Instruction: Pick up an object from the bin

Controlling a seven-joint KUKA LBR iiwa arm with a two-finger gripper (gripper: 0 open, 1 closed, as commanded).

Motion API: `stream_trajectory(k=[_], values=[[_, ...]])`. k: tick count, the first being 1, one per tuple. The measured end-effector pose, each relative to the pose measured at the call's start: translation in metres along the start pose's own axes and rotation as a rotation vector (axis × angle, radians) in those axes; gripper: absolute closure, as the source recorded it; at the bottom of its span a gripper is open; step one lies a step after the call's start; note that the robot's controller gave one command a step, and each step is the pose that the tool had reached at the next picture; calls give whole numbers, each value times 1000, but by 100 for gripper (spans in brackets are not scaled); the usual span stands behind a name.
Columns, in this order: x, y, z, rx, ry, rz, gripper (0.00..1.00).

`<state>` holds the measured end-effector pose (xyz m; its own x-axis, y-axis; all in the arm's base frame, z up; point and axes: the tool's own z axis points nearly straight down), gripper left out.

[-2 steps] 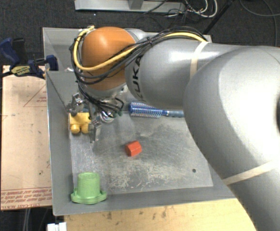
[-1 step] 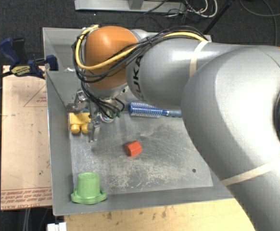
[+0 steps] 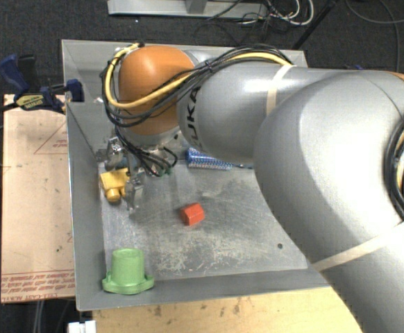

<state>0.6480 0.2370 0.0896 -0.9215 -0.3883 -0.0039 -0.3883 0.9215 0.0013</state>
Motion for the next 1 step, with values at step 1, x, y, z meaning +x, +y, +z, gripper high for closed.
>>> stream_trajectory(k=[1], values=[[-1,1,15,-1,-3,69,0]])
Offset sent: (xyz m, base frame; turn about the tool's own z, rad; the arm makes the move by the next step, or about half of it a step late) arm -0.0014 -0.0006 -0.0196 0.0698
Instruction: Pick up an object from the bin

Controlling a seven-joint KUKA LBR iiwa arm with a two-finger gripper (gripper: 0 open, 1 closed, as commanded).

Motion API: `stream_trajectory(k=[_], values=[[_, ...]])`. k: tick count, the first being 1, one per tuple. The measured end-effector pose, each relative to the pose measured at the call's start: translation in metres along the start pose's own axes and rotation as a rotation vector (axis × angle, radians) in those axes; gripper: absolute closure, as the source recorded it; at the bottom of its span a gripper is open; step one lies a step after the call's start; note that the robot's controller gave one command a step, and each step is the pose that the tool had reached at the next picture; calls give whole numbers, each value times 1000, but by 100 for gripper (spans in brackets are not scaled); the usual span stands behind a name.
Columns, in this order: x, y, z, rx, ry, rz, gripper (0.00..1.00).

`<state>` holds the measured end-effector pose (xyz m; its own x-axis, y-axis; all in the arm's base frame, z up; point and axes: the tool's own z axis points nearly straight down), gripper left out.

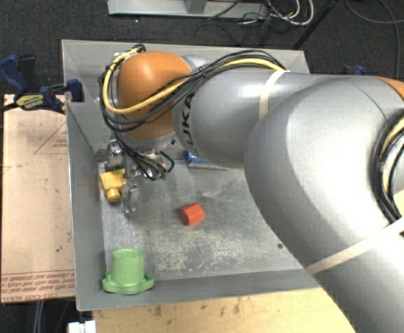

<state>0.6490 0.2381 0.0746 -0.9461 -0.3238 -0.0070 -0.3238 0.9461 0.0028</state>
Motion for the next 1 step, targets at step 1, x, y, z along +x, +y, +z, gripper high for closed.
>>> stream_trajectory(k=[1], values=[[-2,0,-2,-1,-7,2,100]])
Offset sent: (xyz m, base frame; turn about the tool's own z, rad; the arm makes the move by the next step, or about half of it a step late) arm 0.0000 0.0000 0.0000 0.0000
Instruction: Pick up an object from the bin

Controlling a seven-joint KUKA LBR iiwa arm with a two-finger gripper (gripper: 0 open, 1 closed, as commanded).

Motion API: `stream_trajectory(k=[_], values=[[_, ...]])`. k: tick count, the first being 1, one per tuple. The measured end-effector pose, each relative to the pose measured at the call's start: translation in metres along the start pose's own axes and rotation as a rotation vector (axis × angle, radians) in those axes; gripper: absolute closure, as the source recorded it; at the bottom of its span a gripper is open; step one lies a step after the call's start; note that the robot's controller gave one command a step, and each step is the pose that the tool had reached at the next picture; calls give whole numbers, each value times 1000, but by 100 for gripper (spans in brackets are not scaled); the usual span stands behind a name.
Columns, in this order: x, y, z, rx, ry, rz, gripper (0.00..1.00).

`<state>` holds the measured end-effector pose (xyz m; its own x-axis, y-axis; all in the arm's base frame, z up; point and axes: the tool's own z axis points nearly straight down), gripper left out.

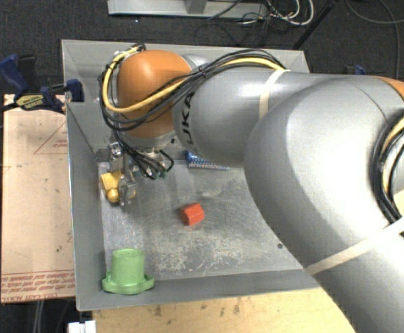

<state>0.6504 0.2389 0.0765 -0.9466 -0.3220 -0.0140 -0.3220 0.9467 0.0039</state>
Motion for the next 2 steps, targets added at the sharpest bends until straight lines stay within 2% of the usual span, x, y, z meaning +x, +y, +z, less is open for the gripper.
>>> stream_trajectory(k=[1,2], values=[[-2,0,-12,2,8,1,100],[-6,1,-128,3,2,1,100]])
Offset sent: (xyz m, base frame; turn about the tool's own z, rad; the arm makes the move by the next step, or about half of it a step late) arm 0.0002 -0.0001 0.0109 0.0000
